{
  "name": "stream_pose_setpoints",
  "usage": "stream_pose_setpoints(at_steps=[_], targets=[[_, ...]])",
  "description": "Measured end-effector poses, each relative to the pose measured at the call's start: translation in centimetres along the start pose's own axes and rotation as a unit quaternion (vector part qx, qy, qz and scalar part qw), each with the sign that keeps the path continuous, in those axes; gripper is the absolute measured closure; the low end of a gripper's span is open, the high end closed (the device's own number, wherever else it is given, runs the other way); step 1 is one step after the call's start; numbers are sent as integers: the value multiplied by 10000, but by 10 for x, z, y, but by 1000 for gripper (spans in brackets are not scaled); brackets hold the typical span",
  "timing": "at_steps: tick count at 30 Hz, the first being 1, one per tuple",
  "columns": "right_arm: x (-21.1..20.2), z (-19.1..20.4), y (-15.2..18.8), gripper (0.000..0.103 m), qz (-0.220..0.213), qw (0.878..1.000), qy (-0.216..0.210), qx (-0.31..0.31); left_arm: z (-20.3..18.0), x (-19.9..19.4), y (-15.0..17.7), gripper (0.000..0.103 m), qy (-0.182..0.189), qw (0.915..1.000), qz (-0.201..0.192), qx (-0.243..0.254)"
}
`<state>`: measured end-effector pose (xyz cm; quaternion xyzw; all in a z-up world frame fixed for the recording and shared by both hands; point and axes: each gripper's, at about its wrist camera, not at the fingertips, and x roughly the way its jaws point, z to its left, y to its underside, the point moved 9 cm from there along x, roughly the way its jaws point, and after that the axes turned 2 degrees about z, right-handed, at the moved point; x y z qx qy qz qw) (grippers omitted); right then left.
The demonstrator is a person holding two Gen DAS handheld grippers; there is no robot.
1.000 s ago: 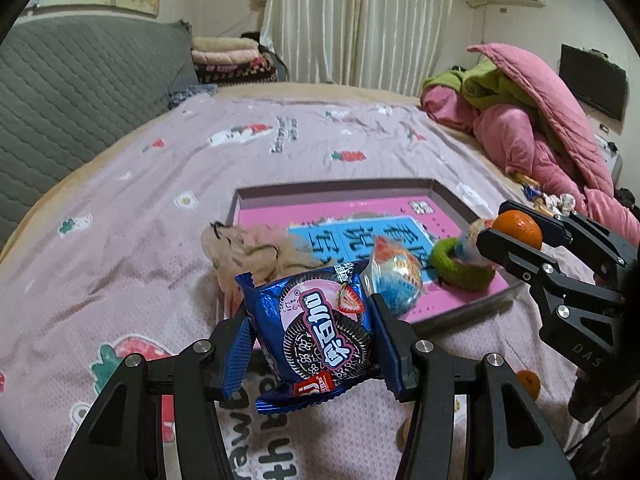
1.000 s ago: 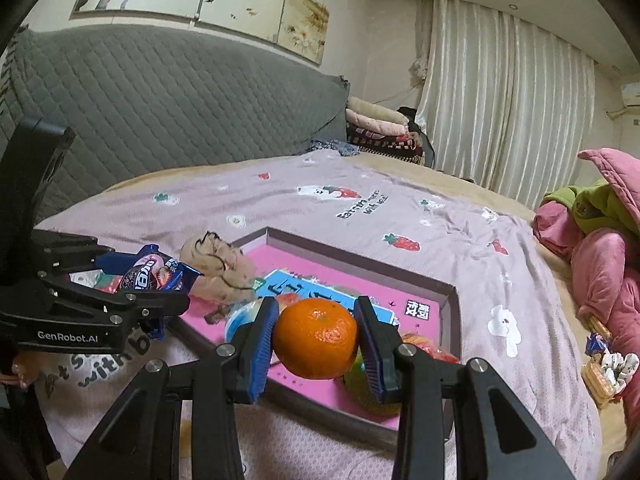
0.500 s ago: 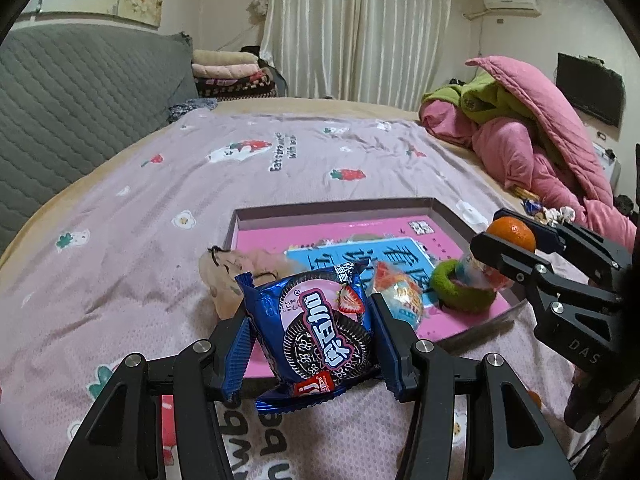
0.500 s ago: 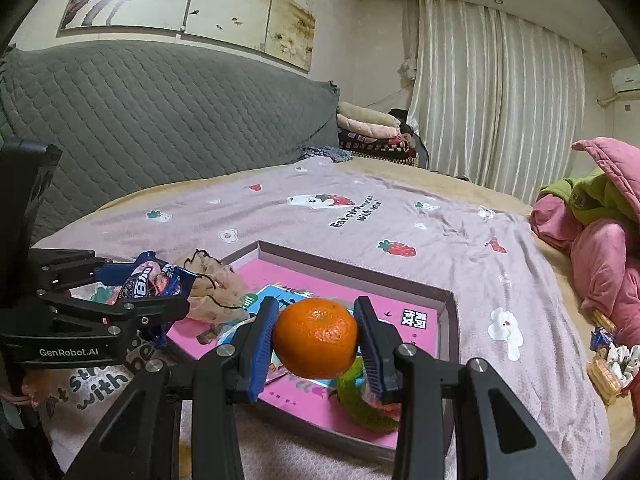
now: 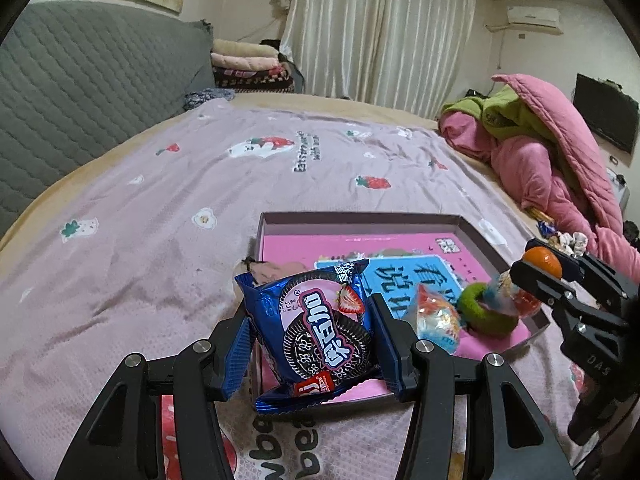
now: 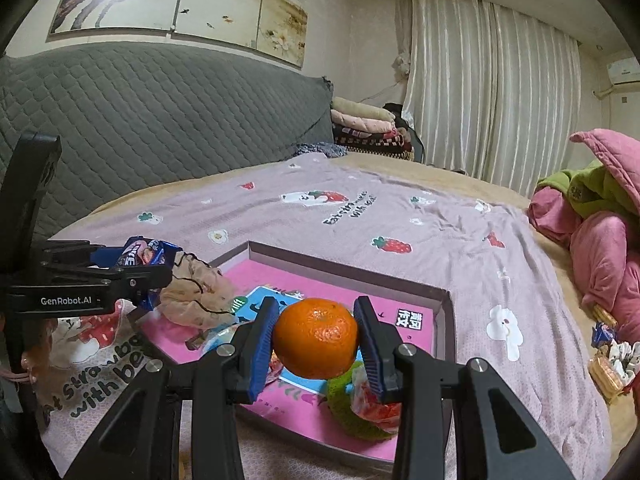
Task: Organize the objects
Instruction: 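Lift the cookie packet with left tool while right tool lifts the orange over the tray, then lower the blue cookie packet into the tray with left tool while right tool lowers the orange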
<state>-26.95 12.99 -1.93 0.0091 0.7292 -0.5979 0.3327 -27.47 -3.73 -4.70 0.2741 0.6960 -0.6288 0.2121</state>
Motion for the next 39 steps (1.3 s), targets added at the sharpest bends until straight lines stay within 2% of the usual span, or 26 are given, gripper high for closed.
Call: stream_pose_setpoints(at_steps=[16, 39], targets=[[27, 5, 25, 64, 481, 9988, -121, 33, -8, 35, 24, 47, -115, 9990, 420, 131], [47, 17, 46, 64, 899, 9957, -114, -198, -14, 51, 34, 47, -139, 9984, 508, 222]])
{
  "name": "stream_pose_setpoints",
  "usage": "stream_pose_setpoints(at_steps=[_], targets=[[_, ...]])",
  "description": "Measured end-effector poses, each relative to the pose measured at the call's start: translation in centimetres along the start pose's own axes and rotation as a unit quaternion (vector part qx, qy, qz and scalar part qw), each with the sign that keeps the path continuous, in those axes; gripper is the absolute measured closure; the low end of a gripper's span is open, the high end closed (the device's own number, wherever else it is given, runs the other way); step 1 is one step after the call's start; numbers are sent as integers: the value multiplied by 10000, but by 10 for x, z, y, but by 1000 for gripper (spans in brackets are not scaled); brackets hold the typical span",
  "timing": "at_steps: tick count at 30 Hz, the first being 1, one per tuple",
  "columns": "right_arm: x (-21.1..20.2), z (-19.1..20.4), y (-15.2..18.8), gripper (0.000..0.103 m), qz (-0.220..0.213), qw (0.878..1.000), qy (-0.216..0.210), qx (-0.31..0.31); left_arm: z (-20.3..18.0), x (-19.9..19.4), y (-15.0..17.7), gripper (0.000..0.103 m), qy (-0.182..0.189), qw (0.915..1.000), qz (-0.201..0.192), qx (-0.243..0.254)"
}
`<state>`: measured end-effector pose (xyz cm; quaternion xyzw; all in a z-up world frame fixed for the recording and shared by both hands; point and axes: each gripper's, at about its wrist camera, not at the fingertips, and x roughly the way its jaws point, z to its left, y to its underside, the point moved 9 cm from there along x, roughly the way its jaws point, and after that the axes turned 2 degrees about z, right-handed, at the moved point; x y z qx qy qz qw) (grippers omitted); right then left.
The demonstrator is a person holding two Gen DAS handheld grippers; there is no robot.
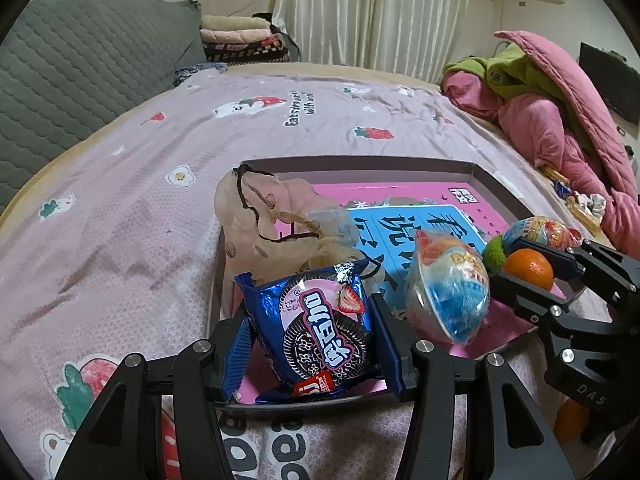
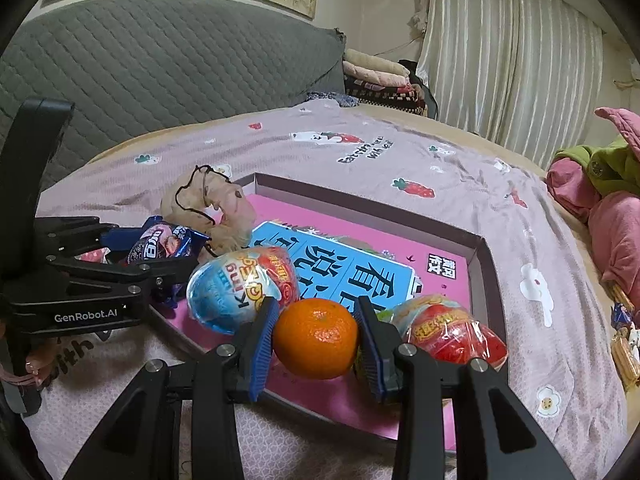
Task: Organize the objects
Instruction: 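Lower the blue cookie packet into the tray with left tool while right tool lowers the orange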
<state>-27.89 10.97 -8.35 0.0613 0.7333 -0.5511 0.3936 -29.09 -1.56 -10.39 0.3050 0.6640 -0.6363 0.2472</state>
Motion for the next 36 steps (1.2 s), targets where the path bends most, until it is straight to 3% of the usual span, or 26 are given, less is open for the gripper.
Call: stream_pose_setpoints(at_steps=[16, 36], targets=[[18, 8, 2, 64, 295, 9992, -78, -271, -1, 4, 1, 47, -16, 10000, 61, 55], [29, 3, 7, 64, 831, 9956, -425, 5, -3, 9, 3, 47, -74, 9998, 107, 131]])
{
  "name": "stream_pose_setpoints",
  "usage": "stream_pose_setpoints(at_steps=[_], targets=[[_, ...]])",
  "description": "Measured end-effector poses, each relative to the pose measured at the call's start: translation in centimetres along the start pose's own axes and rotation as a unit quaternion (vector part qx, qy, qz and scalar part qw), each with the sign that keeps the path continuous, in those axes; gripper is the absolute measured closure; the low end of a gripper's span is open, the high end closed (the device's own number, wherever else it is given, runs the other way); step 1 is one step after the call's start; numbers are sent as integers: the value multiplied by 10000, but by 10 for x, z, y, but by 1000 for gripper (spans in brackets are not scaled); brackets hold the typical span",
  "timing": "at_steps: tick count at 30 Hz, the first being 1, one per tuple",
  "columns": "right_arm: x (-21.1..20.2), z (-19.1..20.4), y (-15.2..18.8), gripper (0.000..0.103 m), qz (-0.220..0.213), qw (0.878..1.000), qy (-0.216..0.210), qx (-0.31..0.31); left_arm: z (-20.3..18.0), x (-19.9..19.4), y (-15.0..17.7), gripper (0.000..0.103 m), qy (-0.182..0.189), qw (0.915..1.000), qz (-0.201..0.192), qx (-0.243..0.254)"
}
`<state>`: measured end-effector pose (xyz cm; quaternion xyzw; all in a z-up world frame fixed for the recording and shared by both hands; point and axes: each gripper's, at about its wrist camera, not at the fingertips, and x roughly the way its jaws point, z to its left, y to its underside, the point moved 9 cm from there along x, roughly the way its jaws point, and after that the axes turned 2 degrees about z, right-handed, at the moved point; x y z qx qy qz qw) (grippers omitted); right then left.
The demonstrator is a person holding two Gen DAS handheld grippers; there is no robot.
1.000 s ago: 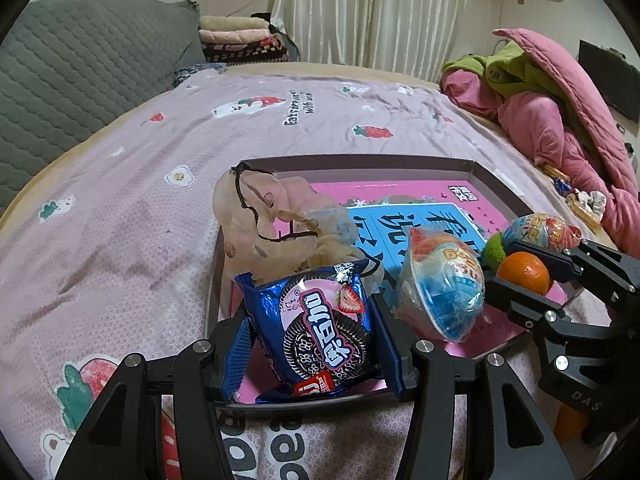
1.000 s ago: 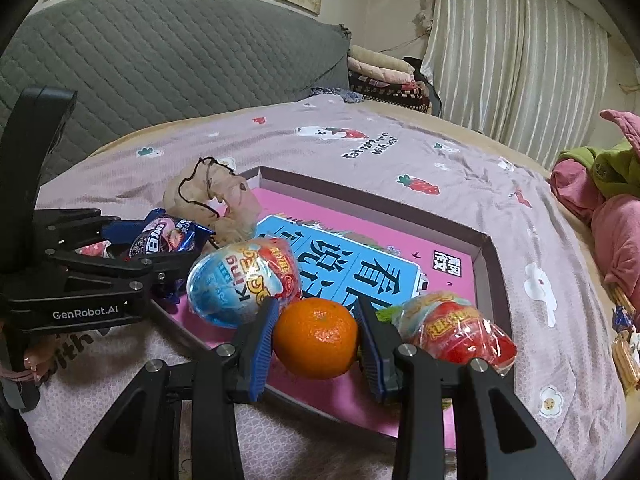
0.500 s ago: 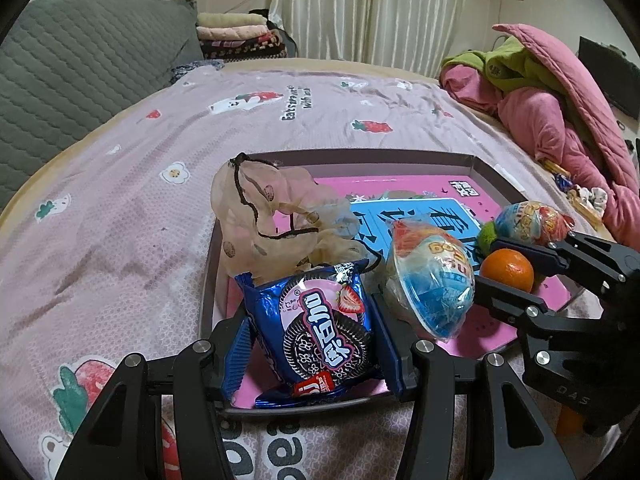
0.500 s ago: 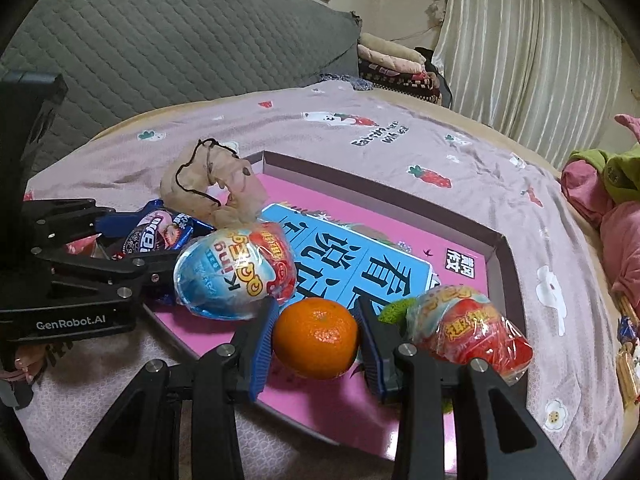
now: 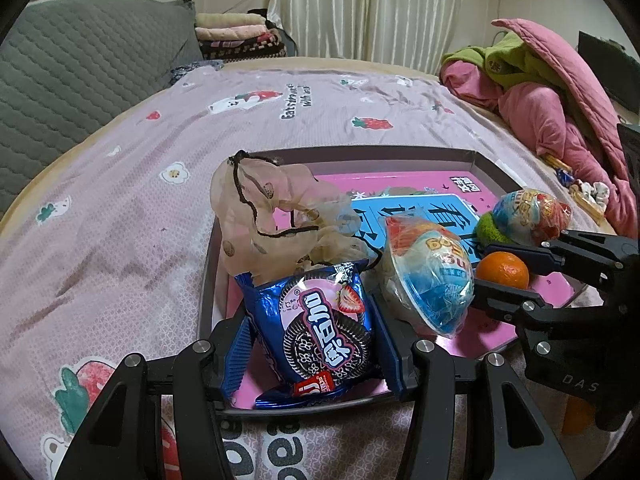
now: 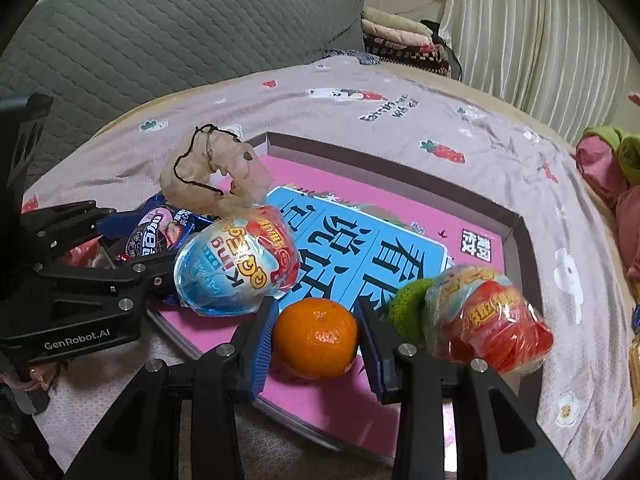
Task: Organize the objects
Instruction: 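Lower the blue cookie packet into the tray with left tool while right tool lowers the orange, then open left tool releasing the cookie packet while right tool releases the orange in the tray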
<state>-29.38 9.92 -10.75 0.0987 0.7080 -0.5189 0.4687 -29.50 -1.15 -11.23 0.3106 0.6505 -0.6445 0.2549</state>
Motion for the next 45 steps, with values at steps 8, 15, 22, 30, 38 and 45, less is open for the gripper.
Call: stream_pose_setpoints(at_steps=[8, 15, 22, 30, 38, 45], targets=[[0, -1, 2, 64, 34, 9999, -32, 108, -1, -3, 1, 47, -14, 10000, 16, 34], [1, -2, 2, 64, 98, 9998, -35, 179, -2, -7, 4, 46, 27, 10000, 83, -1], [0, -2, 1, 63, 100, 9998, 39, 168, 0, -8, 6, 46, 33, 9999, 99, 4], [-2, -1, 2, 63, 42, 9998, 134, 131, 0, -10, 5, 46, 14, 10000, 90, 39], [-5, -3, 3, 55, -11, 9997, 191, 127, 0, -13, 5, 46, -30, 9999, 81, 88], [-9, -2, 4, 54, -72, 9997, 237, 78, -1, -17, 5, 46, -61, 9999, 24, 114]])
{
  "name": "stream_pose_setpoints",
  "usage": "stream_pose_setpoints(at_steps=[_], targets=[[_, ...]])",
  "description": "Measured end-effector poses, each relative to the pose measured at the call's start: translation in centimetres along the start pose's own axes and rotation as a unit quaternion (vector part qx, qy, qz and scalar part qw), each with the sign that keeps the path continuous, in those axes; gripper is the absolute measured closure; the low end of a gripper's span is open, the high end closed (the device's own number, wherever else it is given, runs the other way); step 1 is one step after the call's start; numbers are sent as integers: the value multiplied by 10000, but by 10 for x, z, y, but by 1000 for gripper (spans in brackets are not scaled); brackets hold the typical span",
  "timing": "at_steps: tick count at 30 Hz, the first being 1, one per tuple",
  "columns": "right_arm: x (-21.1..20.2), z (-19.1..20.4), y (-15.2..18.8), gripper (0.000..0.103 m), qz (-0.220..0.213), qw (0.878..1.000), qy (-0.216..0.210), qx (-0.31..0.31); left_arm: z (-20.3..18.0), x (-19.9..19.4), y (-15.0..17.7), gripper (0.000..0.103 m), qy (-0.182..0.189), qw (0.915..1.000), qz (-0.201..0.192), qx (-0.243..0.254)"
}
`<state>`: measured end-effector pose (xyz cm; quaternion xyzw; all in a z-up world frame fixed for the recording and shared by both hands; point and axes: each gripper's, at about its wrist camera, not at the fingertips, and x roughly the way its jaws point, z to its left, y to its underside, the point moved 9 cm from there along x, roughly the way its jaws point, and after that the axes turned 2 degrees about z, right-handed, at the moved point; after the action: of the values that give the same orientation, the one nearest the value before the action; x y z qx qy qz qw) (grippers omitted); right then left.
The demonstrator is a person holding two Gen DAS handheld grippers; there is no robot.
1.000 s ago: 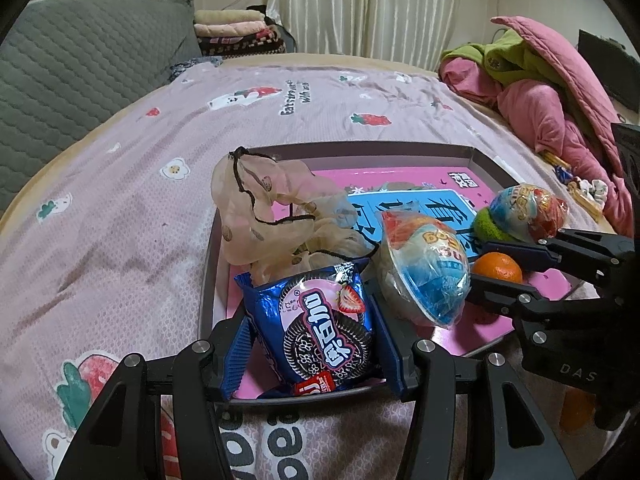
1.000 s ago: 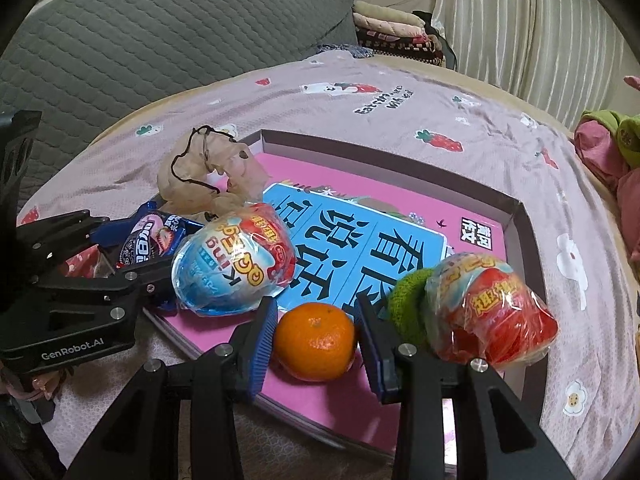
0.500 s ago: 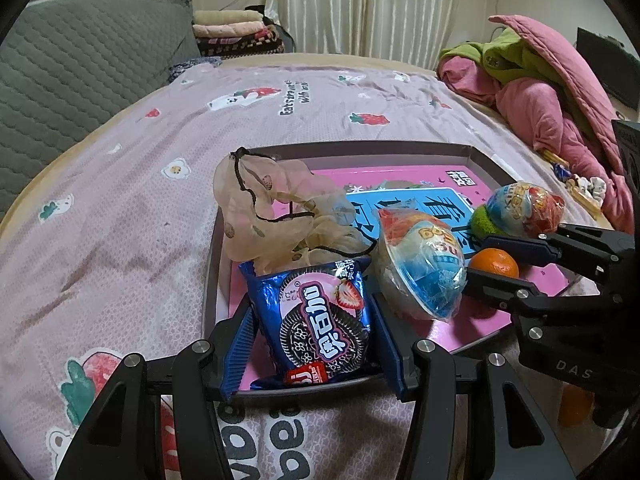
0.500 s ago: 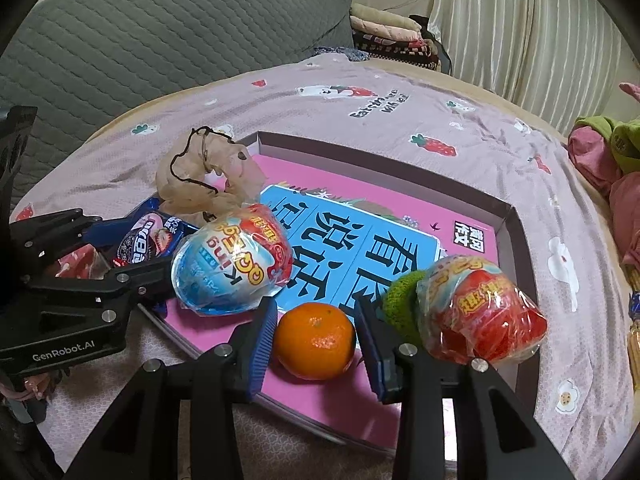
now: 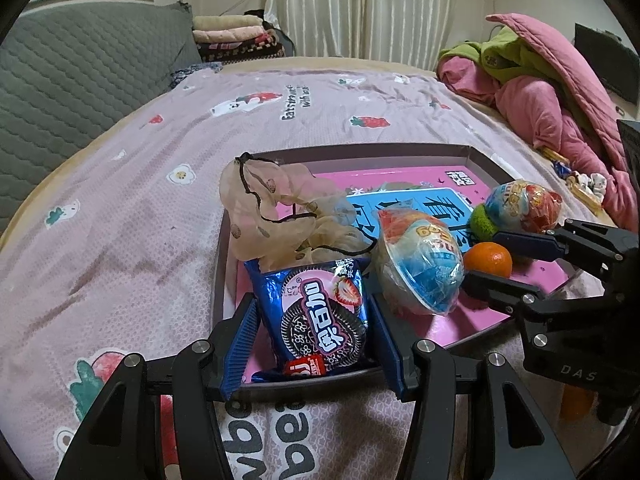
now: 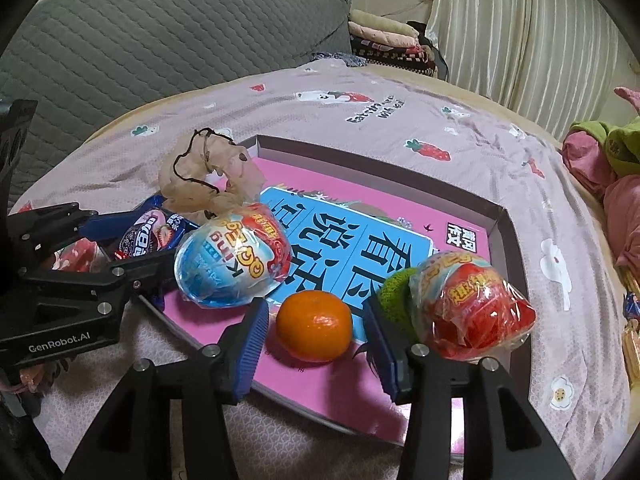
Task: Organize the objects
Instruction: 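Open left tool releasing the cookie packet while right tool releases the orange in the tray, then withdraw both tools from the tray toward the walnut and second orange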
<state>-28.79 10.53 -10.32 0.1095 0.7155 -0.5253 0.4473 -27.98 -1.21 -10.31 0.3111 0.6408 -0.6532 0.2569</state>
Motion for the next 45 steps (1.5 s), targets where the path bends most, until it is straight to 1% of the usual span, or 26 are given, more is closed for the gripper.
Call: stream_pose_setpoints(at_steps=[6, 10, 23, 25, 27, 29, 31, 33, 37, 41, 45], targets=[[-3, 1, 0, 54, -54, 10000, 20, -43, 1, -6, -2, 46, 19, 10000, -89, -35], [-6, 2, 0, 50, -117, 9999, 45, -85, 2, -13, -5, 46, -2, 9997, -228, -22], [-18, 7, -4, 48, -371, 9991, 79, -165, 3, -19, -8, 45, -4, 9995, -324, 0], [-20, 7, -5, 48, -413, 9990, 95, -163, 3, -21, -9, 44, 9, 9994, -346, -8], [-22, 6, -6, 47, -456, 9988, 107, -153, 3, -23, -9, 39, 13, 9993, -382, -24], [-25, 6, -7, 47, -508, 9985, 127, -148, 3, -25, -11, 39, 7, 9991, -420, -37], [-28, 6, -8, 42, -565, 9982, 152, -140, 4, -27, -12, 39, -1, 9990, -448, -38], [-30, 5, -10, 40, -629, 9978, 169, -122, 3, -29, -13, 39, 0, 9989, -465, -46], [-34, 5, -11, 40, -701, 9973, 171, -113, 3, -31, -14, 38, 8, 9987, -504, -56], [-39, 4, -12, 40, -806, 9966, 179, -81, 3, -33, -14, 33, 44, 9986, -533, -62], [-47, 3, -14, 39, -950, 9953, 193, -59, 1, -37, -14, 33, 85, 9983, -580, -56]])
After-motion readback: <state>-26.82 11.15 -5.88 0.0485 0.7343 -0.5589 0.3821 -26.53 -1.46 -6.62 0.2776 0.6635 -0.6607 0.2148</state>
